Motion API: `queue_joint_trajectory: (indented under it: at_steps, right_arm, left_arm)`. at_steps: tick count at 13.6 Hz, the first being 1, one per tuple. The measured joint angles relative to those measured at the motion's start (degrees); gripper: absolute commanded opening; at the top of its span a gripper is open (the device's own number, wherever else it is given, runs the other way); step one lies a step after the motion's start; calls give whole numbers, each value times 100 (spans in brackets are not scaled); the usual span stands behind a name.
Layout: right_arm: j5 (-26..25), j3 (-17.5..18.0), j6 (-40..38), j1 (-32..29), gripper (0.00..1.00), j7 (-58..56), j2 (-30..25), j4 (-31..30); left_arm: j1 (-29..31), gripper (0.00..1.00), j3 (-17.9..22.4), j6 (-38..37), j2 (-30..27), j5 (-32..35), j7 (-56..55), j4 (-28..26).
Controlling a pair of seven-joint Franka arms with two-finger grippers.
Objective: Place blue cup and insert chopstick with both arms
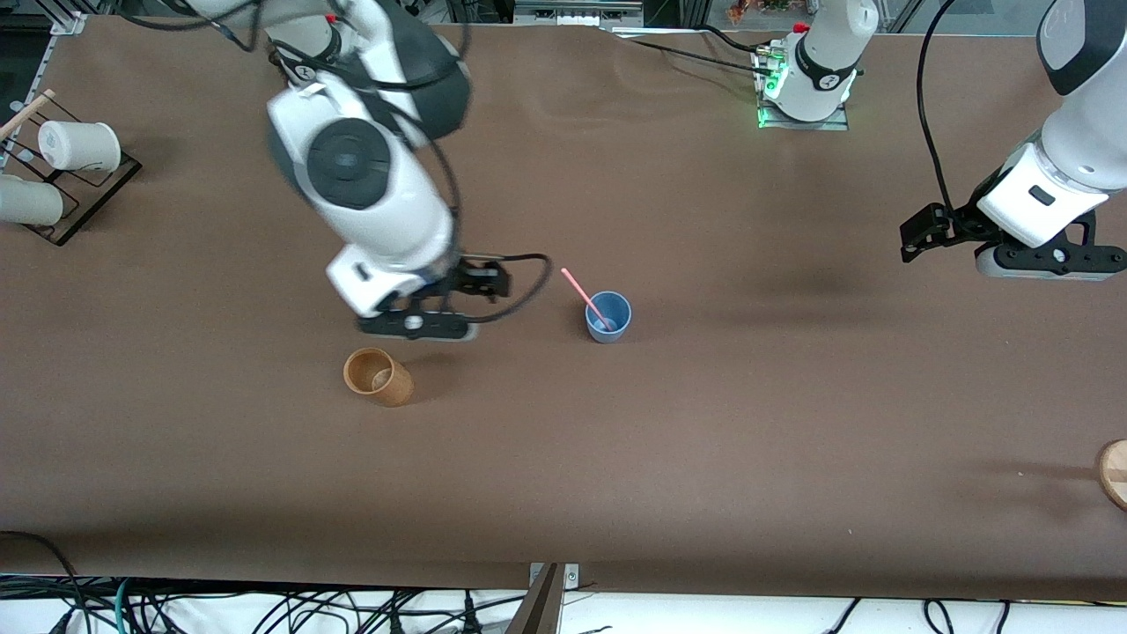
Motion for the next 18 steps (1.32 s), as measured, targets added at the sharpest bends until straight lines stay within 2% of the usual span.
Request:
queue_joint_trajectory:
  at_steps: [4,6,8,11,18]
  right_arm:
    - [420,-4,-77,-1243,100,-1803,-1449,-1582]
    - [459,-4,-99,-1543,100,-2046,-2233,-2364]
    - [459,-4,-92,-1621,100,-2052,-2766,-2933]
    - [456,-7,-32,-1622,100,-2052,-2949,-3219]
    - [455,-20,-6,-1623,100,-2052,-2946,-3273]
  left_arm:
    - [6,100,0,-4,1,0,-1,-8]
    - [8,100,0,-9,1,0,-1,-12]
    - [9,100,0,-9,1,0,-1,-13]
    - [8,100,-1,-9,1,0,-1,-13]
    - [8,100,-14,-9,1,0,-1,-13]
